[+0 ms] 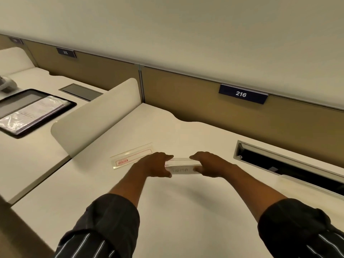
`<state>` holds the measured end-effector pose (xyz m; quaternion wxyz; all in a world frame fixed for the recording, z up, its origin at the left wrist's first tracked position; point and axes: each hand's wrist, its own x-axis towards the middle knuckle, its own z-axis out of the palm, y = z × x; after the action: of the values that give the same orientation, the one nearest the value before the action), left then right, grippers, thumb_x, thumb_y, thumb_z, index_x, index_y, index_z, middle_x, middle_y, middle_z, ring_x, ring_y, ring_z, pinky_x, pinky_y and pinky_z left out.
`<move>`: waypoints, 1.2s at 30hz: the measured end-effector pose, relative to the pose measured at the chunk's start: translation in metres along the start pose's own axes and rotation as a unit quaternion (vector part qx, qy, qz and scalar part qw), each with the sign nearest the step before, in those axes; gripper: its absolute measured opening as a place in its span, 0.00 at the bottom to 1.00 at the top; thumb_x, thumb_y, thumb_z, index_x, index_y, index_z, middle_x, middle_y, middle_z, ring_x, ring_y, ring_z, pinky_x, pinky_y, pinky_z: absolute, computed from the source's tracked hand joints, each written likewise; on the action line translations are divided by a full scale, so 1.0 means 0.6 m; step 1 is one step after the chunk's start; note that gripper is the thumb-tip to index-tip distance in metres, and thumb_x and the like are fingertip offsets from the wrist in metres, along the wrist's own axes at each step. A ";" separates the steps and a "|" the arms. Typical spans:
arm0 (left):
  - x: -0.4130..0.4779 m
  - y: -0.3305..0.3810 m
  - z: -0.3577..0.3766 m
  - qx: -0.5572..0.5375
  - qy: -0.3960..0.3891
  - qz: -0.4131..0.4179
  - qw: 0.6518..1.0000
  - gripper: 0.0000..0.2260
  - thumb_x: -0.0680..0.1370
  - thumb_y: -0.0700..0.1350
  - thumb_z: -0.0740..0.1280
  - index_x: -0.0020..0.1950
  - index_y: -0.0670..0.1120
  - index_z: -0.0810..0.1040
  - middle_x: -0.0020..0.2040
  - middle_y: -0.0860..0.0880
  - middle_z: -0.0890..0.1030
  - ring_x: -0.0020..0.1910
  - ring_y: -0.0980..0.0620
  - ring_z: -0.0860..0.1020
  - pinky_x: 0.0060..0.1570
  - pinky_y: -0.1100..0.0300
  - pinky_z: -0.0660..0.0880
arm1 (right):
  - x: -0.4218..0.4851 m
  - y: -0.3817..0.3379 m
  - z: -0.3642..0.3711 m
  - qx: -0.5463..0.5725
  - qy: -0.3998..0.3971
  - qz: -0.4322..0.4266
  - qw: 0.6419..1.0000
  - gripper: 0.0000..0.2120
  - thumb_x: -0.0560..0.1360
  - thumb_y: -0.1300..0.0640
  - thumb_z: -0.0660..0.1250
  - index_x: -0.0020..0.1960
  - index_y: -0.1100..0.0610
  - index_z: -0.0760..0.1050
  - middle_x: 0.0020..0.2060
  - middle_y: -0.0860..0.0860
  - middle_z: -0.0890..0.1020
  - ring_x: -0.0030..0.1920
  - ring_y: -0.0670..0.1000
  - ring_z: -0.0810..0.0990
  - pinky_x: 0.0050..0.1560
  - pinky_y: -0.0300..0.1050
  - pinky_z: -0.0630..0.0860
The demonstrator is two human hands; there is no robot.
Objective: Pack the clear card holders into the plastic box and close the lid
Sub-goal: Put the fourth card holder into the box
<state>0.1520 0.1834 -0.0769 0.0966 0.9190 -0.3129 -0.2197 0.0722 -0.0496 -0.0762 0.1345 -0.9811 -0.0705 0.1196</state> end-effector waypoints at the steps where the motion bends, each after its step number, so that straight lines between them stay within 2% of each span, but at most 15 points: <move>1: 0.002 0.007 -0.001 0.028 0.012 0.005 1.000 0.35 0.72 0.55 0.69 0.76 0.55 0.58 0.70 0.51 0.70 0.69 0.50 0.68 0.66 0.53 0.68 | -0.006 0.011 -0.003 0.008 0.002 0.008 1.000 0.18 0.76 0.51 0.63 0.65 0.52 0.71 0.61 0.51 0.76 0.61 0.55 0.74 0.59 0.52 0.73; 4: 0.006 0.031 -0.002 0.037 0.038 0.010 0.999 0.31 0.74 0.50 0.68 0.75 0.53 0.61 0.71 0.50 0.70 0.69 0.49 0.67 0.67 0.51 0.67 | -0.022 0.034 -0.010 0.020 0.011 0.031 0.999 0.19 0.78 0.49 0.61 0.68 0.50 0.70 0.64 0.50 0.76 0.64 0.54 0.73 0.62 0.50 0.71; 11: 0.020 0.082 0.003 -0.012 0.048 0.019 0.999 0.26 0.73 0.51 0.69 0.71 0.57 0.68 0.67 0.50 0.75 0.62 0.50 0.75 0.60 0.54 0.73 | -0.077 0.077 -0.032 0.052 0.017 0.073 0.996 0.19 0.79 0.48 0.60 0.69 0.49 0.70 0.68 0.47 0.74 0.67 0.52 0.72 0.65 0.48 0.70; 15: 0.028 0.127 0.002 -0.032 0.045 0.041 0.998 0.25 0.73 0.50 0.69 0.70 0.55 0.70 0.65 0.50 0.76 0.60 0.50 0.76 0.58 0.57 0.72 | -0.111 0.104 -0.050 0.040 -0.004 0.083 0.996 0.19 0.79 0.49 0.59 0.69 0.50 0.70 0.67 0.48 0.74 0.66 0.53 0.73 0.65 0.50 0.70; 17: 0.035 0.161 0.002 -0.033 0.038 0.059 0.997 0.25 0.73 0.49 0.69 0.69 0.53 0.71 0.65 0.49 0.77 0.60 0.49 0.76 0.59 0.56 0.74 | -0.135 0.122 -0.062 0.042 -0.009 0.075 0.996 0.15 0.80 0.51 0.58 0.65 0.51 0.73 0.63 0.48 0.78 0.63 0.53 0.75 0.60 0.48 0.71; 19: 0.044 0.202 0.003 -0.032 0.029 0.083 0.996 0.23 0.73 0.48 0.69 0.68 0.52 0.72 0.64 0.49 0.78 0.59 0.48 0.77 0.59 0.53 0.74 | -0.164 0.145 -0.076 0.041 -0.013 0.073 0.996 0.10 0.79 0.53 0.58 0.56 0.52 0.76 0.54 0.48 0.80 0.55 0.53 0.77 0.51 0.46 0.71; 22: 0.058 0.265 0.007 -0.030 0.016 0.123 0.992 0.21 0.73 0.47 0.68 0.66 0.51 0.74 0.62 0.48 0.79 0.56 0.47 0.78 0.54 0.54 0.75 | -0.217 0.184 -0.097 0.044 -0.005 0.097 0.994 0.11 0.78 0.54 0.58 0.56 0.51 0.77 0.53 0.48 0.80 0.51 0.52 0.77 0.52 0.50 0.75; 24: 0.071 0.312 0.015 -0.026 0.007 0.148 0.989 0.20 0.74 0.46 0.68 0.66 0.50 0.74 0.61 0.47 0.80 0.54 0.48 0.78 0.53 0.56 0.76 | -0.259 0.216 -0.107 0.056 0.007 0.118 0.991 0.11 0.77 0.53 0.60 0.56 0.49 0.77 0.52 0.47 0.80 0.49 0.50 0.77 0.49 0.47 0.75; 28: 0.092 0.409 0.035 -0.007 -0.002 0.179 0.984 0.23 0.74 0.47 0.68 0.69 0.50 0.71 0.63 0.47 0.77 0.58 0.47 0.77 0.56 0.54 0.75 | -0.346 0.276 -0.115 0.053 0.011 0.139 0.989 0.07 0.76 0.54 0.62 0.47 0.47 0.79 0.43 0.44 0.81 0.43 0.48 0.77 0.43 0.45 0.73; 32: 0.109 0.497 0.061 -0.020 -0.022 0.216 0.976 0.21 0.74 0.45 0.69 0.66 0.50 0.74 0.62 0.48 0.78 0.56 0.49 0.77 0.51 0.57 0.75 | -0.427 0.332 -0.111 0.056 0.019 0.176 0.983 0.09 0.76 0.52 0.64 0.54 0.47 0.80 0.47 0.43 0.84 0.44 0.46 0.79 0.44 0.41 0.72; 36: 0.121 0.564 0.092 -0.022 -0.031 0.228 0.973 0.20 0.73 0.46 0.70 0.65 0.51 0.76 0.60 0.49 0.80 0.55 0.49 0.78 0.54 0.55 0.77 | -0.486 0.377 -0.102 0.079 0.026 0.215 0.973 0.11 0.75 0.51 0.66 0.56 0.47 0.81 0.48 0.44 0.85 0.45 0.46 0.80 0.47 0.42 0.75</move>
<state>-0.0026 -0.1292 -0.0438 0.1544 0.8136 -0.5124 -0.2273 -0.1689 -0.3299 -0.0196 0.1849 -0.9622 0.1559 0.1252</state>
